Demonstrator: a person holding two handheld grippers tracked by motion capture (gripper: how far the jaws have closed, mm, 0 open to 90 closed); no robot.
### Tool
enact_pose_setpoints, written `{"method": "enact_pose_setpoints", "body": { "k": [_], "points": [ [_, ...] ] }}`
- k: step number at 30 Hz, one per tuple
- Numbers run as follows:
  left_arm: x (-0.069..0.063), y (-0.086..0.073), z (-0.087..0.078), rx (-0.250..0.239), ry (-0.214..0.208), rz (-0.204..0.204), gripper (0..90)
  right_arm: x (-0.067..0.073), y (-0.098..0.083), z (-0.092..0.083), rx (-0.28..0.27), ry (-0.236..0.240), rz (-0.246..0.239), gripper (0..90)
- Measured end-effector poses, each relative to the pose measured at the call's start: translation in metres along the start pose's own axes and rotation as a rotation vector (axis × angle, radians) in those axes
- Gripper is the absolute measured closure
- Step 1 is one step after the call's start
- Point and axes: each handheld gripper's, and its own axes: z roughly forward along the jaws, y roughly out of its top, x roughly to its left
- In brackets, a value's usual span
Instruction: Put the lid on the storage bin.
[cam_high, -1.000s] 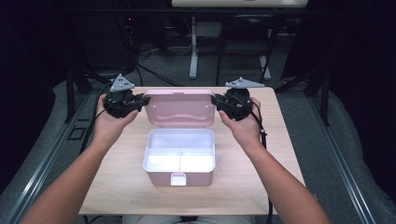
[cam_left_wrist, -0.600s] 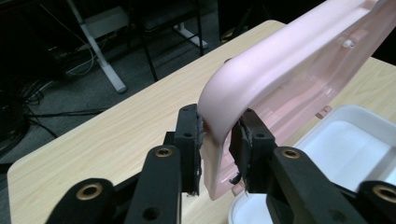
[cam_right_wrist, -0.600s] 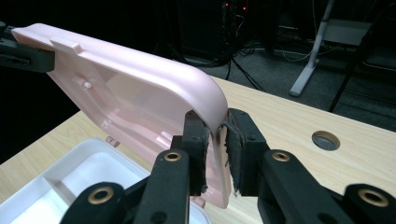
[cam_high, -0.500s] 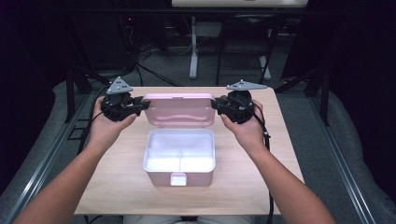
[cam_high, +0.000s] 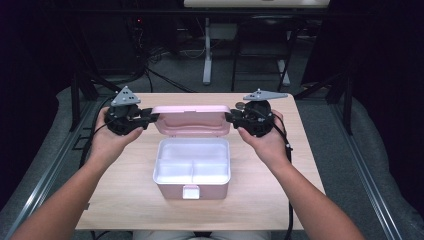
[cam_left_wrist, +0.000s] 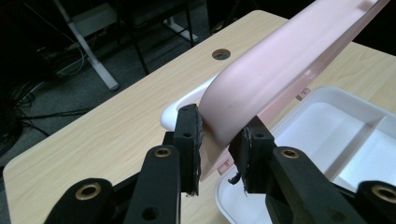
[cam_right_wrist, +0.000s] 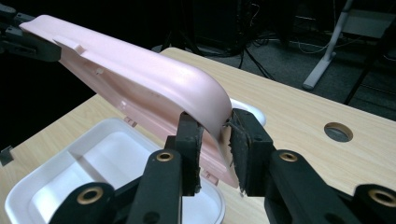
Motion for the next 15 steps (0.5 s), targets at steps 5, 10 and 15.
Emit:
{"method": "enact_pose_setpoints", "body": {
  "k": [5,10,15],
  "points": [
    [-0.001,-0.006,-0.004,-0.002,-0.020,-0.010,72.2,0.004,-0.004,-0.004,0.007,0.005,-0.019,72.4],
    [-0.003,-0.010,-0.009,-0.001,-0.030,-0.004,72.2,0.006,-0.008,-0.008,0.012,0.014,-0.022,72.2],
    [-0.009,-0.013,-0.013,0.013,-0.020,0.027,72.1,0.009,-0.013,-0.012,0.016,0.024,-0.030,72.3]
  ]
}}
